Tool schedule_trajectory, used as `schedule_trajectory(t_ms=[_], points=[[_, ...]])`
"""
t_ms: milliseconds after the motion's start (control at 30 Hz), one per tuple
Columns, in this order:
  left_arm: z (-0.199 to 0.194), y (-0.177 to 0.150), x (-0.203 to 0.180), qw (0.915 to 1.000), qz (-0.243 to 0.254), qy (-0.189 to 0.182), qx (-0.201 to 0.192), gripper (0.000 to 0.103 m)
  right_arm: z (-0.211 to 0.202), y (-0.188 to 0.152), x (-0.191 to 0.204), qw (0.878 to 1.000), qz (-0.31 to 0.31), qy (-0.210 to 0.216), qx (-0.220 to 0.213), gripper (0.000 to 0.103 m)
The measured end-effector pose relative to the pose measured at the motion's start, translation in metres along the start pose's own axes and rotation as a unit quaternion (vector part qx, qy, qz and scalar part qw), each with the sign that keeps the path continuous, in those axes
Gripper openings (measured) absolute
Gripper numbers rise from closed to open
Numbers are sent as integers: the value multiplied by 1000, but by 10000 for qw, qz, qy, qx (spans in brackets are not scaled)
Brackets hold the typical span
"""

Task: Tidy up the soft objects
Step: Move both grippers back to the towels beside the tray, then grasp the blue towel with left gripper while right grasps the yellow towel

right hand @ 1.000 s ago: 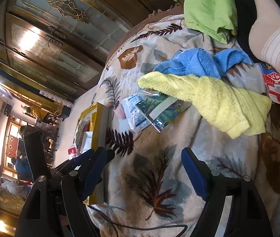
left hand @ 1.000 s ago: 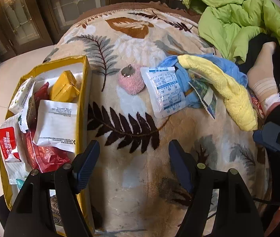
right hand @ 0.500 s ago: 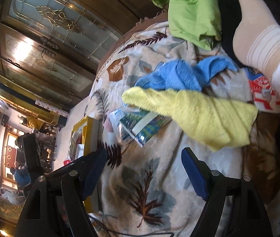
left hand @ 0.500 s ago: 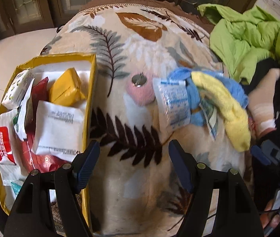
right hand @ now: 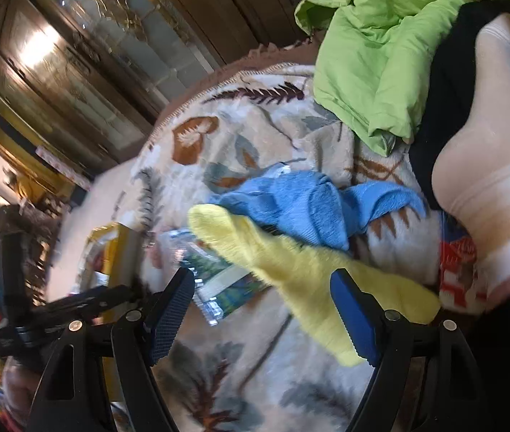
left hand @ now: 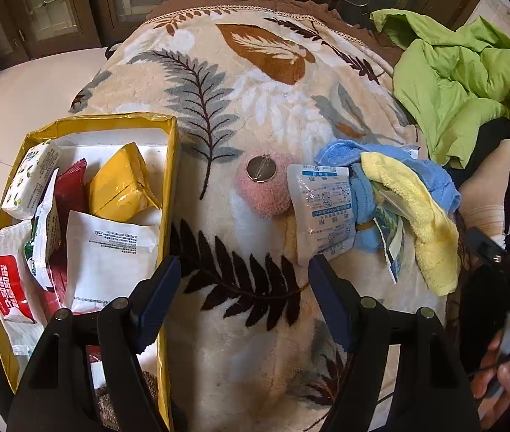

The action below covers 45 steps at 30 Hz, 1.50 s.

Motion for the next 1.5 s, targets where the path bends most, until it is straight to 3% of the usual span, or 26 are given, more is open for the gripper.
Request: schedule_trajectory(t_ms=[267,333,433,533,767,933,1167,1333,1433,1500], points=[[11,-8,-12,9997,35,-126,198,73,38,-22,-18,9963,-539,-386,538,78],[13,-6,-18,9996,59,-174,214,73,41,-30,-25,9959,-405,-468,656,48],[13,0,-27,9996,88,-237,151,73,28,-34,-30,9974,-79,-243,669,42],[12,11,-43,9992,205,-339,75,73,-1,-32,-29,9984,317,160,434,42],[12,26,-101,9967,102,-799,96,73,-77,9,-36,9886,1125,696,-723,42],[32,25,-146,9956,-176,-816,419,73,-104,31,-45,9806,1369,688,-1225,42],[68,27,-175,9877,-1130,-774,753,76,-111,35,-55,9765,1498,830,-1309,43],[83,41,-193,9921,-1026,-549,469,78,-111,34,-66,9751,1544,907,-1308,44],[77,45,-197,9887,-1278,-696,354,78,-112,34,-72,9731,1628,967,-1310,45],[74,52,-203,9906,-1159,-693,195,81,-112,34,-76,9722,1665,989,-1318,45]])
Point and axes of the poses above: each gripper's, at about its wrist camera, not at the fingertips, and z roughly the way its jaws point, x to its left, y to its top, the point moved 9 cm from there along z, roughly the way its jaws point, and after that the axes turned 12 degrees about -x, right-handed, at the moved point
